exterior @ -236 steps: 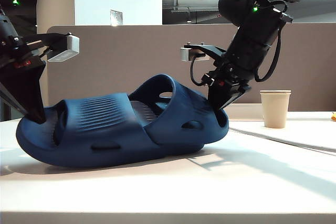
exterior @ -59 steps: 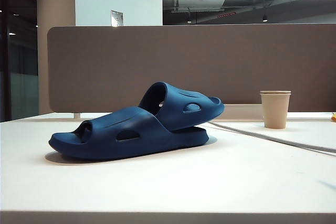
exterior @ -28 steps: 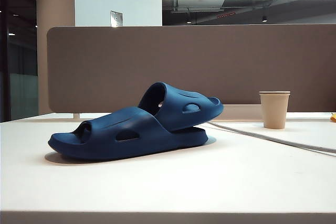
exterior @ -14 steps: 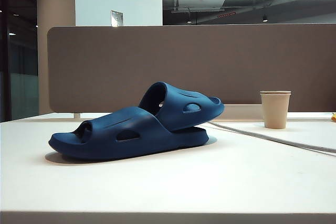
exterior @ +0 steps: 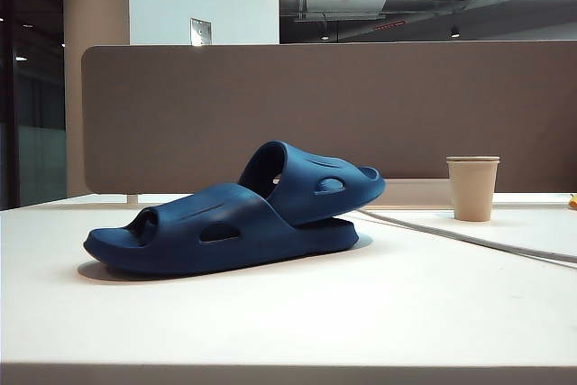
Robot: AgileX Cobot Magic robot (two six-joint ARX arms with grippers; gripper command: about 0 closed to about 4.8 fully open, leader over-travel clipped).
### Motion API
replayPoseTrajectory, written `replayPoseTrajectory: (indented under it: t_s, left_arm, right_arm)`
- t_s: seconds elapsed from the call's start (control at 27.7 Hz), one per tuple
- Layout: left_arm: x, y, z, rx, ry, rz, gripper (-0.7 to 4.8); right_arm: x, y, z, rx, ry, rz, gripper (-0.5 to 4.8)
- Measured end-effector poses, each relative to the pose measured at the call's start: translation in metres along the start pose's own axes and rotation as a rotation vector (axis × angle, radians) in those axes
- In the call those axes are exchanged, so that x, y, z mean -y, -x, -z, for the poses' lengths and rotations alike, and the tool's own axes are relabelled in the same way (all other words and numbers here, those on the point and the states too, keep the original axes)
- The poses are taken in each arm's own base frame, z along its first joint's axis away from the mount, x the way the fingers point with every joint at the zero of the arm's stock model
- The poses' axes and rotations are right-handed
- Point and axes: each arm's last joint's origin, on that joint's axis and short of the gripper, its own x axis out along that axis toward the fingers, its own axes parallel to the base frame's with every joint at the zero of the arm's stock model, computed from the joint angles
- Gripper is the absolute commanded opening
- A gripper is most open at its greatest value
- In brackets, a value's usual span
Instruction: Interlock the pair of blue slippers on the table with their fronts facing up.
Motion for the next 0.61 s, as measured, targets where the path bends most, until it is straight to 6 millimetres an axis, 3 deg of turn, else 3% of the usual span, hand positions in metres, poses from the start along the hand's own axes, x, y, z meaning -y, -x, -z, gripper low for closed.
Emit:
replayPoseTrajectory:
  t_s: [0.11,0.25,0.43,0.61]
  left_arm:
    - [-0.004,-0.008,0.004,0.001,-0.003,0.001,1.05]
    - [-0.009,-0.020,0.008,0.040,-0.023,0.011,0.85]
    - [-0.013,-0.032,0.006,0.165,-0.063,0.033,0.51]
    - [-0.017,-0.039,0.006,0.248,-0.134,0.024,0.42]
  right_arm:
    - [0.002,-0.005,0.003,0.026,0.007,-0.004,1.11]
    - [0.006,-0.013,0.012,0.047,-0.016,-0.011,1.01]
    - [0.009,-0.019,0.018,0.089,-0.028,-0.018,-0.02]
    - [0.012,-0.024,0.026,0.091,-0.028,-0.012,-0.01]
